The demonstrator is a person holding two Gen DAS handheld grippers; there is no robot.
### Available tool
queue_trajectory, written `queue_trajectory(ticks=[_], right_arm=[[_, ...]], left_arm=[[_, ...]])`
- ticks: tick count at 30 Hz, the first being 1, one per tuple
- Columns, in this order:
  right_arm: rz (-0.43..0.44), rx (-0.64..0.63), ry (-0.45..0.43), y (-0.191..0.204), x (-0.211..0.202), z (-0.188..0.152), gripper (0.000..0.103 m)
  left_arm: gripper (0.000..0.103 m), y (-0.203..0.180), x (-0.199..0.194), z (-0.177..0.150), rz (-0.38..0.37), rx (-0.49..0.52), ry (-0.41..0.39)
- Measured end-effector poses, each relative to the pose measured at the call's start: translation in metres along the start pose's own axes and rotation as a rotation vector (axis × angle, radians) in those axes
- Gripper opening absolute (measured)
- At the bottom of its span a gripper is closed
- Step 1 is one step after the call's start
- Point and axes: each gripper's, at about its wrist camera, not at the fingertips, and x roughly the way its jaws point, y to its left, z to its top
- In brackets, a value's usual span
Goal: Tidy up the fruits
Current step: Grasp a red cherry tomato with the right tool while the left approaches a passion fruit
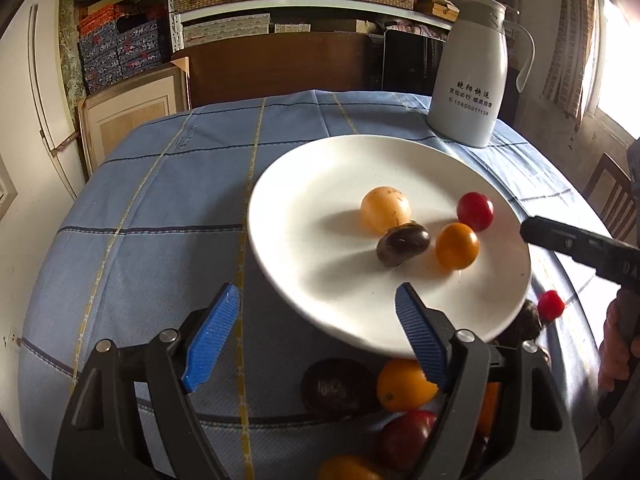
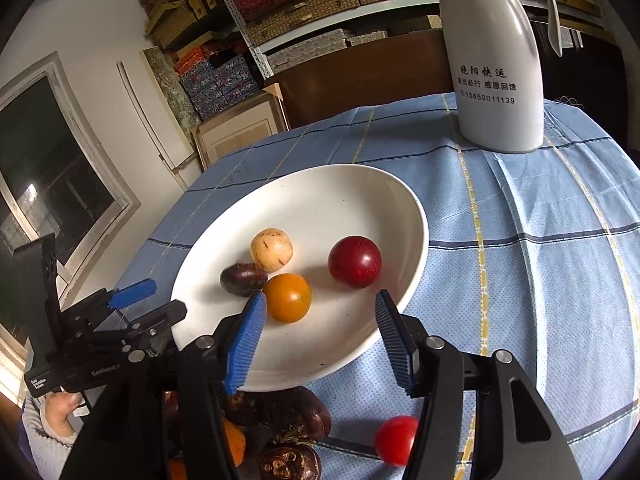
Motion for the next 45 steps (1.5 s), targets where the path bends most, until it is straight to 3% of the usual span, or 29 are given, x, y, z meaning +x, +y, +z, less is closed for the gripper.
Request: queue_trajectory(ticks=[2,11,25,30,37,45], right_arm=[[-0.003,0.006,-0.008,0.000,-0.003,0.000,0.064],[-0.004,0.024,-0.028,-0.006,-0.014,-0.003,0.069],[-0.070,0.112,-0.026,-0.042,-0.044,-0.043,0.072],[-0.105,0.057,0.025,-0.033,-0.044,-0.070,0.072],[-0.112,0.040,0.049,-0.031,-0.038,-0.072,0.055],[-0.124,0.021,0.096,-0.027,-0.022,-0.070,0.046]], left_arm=[[0.085,-0.002,-0.005,-0.007,0.001,0.015,-0.003],[0.090,-0.013,-0.012,-0.028,0.014,0.083,0.009],[0.096,0.065,-0.025,-0.052,0.030,-0.224,0.019],[0.096,0.075,-0.024,-0.061,0.018,-0.294,0.039],[0.096,0.062,-0.020,-0.063,0.051,-0.244,0.057],[0.096,0.048,-0.013,-0.061,0.058,-0.172,0.084]])
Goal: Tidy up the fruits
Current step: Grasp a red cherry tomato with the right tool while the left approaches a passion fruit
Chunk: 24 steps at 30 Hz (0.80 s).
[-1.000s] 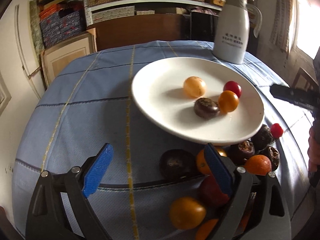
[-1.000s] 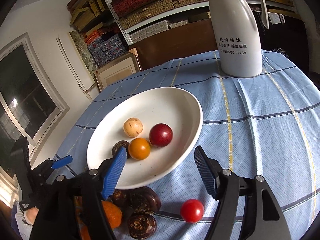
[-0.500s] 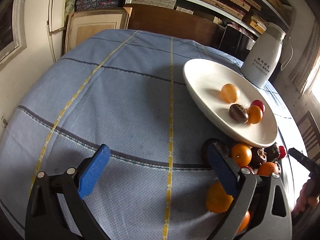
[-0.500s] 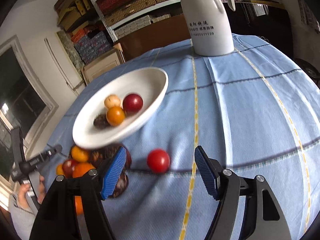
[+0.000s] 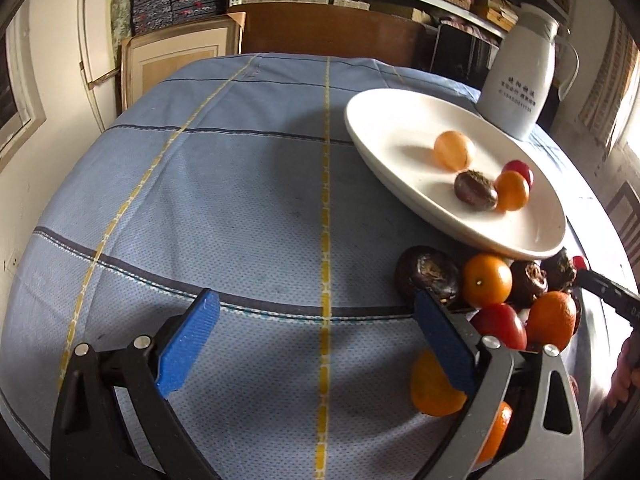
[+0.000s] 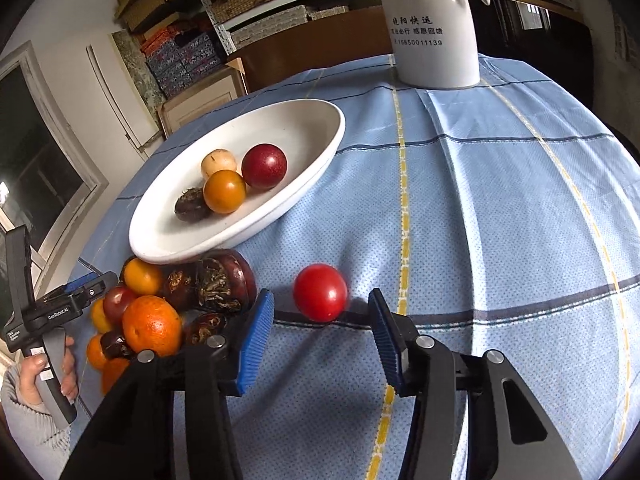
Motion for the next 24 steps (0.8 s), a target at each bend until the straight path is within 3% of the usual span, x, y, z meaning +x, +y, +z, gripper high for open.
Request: queue_trajectory(ticks=[6,11,19,22,24], right_arm=[[-0.004,0.005,0.004,-0.001,0.002,0.002,0.030],[-0.004,0.005,0.005,-0.001,0.002,0.002,0.030],[0.000,0.008,0.005,-0.001,0.003,0.003,0.030],[0.004,0.012,0.006,-0.003,0.003,0.003,0.030],[0.005,0.012,0.007,-0.003,0.004,0.003,0.030]], left_arm=[[0.096,-0.009,0.001,0.005,0.012,0.043,-0.018],[0.096,-0.023,-0.002,0.009,0.005,0.123,-0.057],[0.099,-0.029,0.015,0.020,-0.072,0.141,-0.007],[0.099,-0.023,0.009,0.019,-0.010,0.165,-0.037],[0.099,-0.010,0.008,0.019,0.016,0.121,-0.035]])
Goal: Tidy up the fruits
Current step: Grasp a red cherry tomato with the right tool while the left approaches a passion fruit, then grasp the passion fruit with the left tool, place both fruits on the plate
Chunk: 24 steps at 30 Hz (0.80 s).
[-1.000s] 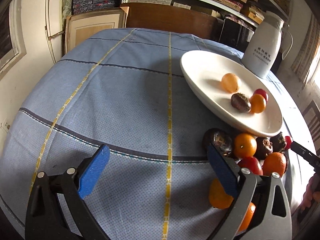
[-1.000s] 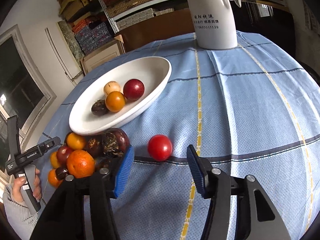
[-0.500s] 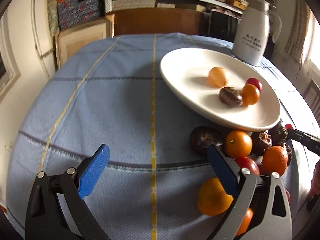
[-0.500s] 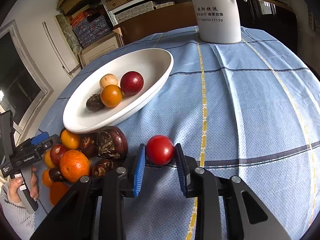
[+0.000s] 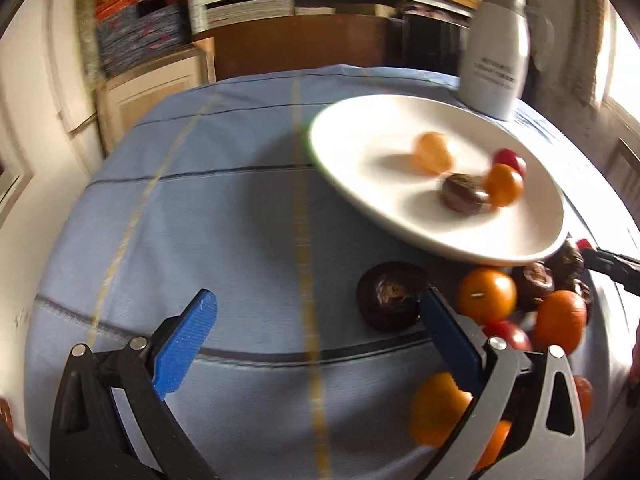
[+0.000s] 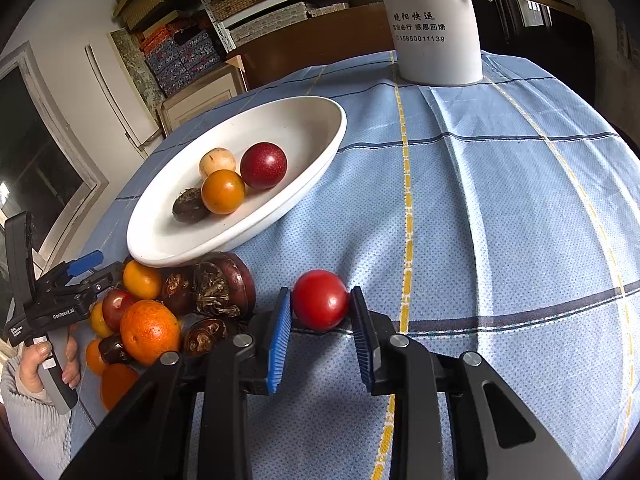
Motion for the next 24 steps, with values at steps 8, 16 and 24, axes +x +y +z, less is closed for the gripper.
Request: queue_trajectory(ticks=[8,16,24], right_arm=[[0.004,0.001,0.000,-0.002,0.001,0.000,0.030],[0.001,-0.003,0.002,-0.002,0.001,0.000,0.031],[0.005,-0.002,0.000,-0.001,0.000,0.000,0.029]], left_arm=[[0.098,0.002,-0.019,-0.001,0.006,-0.025,-0.086],[0.099,-0.027,0.011,0.004,0.037,0.103,0.022],[0.097,-0.015,0.027,0.010,-0.086,0.041,0.071]])
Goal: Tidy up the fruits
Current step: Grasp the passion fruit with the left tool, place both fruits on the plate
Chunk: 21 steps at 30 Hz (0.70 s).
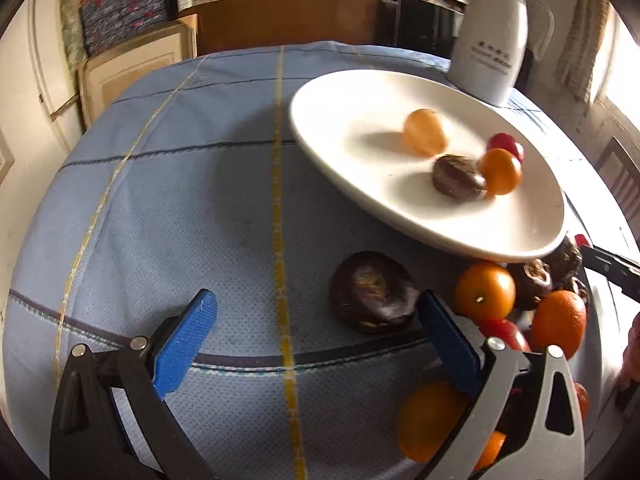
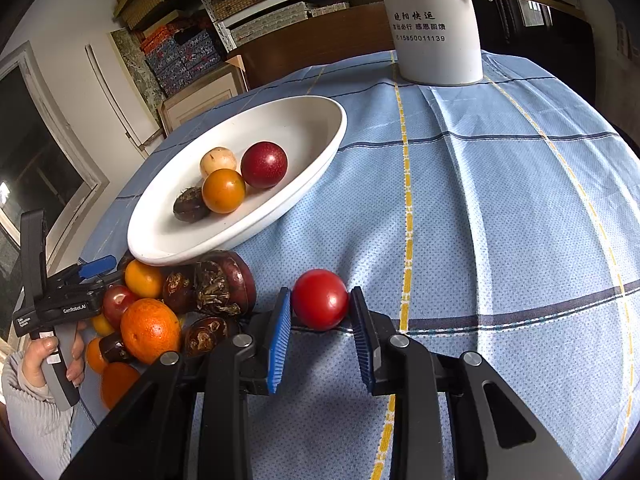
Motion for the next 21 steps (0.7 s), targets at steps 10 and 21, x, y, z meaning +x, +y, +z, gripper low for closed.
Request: queue_trajectory(ticks=[10,21], right_arm=[[0.006,0.005,-0.001,-0.001,0.000,0.000,0.028],[0.078,0.014,-0.148,0.002,-0.033,0.012,0.028]], left_arm=[[0.041,-0.016,-0.006,-0.005,-0.116,0.052,-0.022],[0.041,-0.003,-0.066,0.003,-0.100,-0.070,-0.199]])
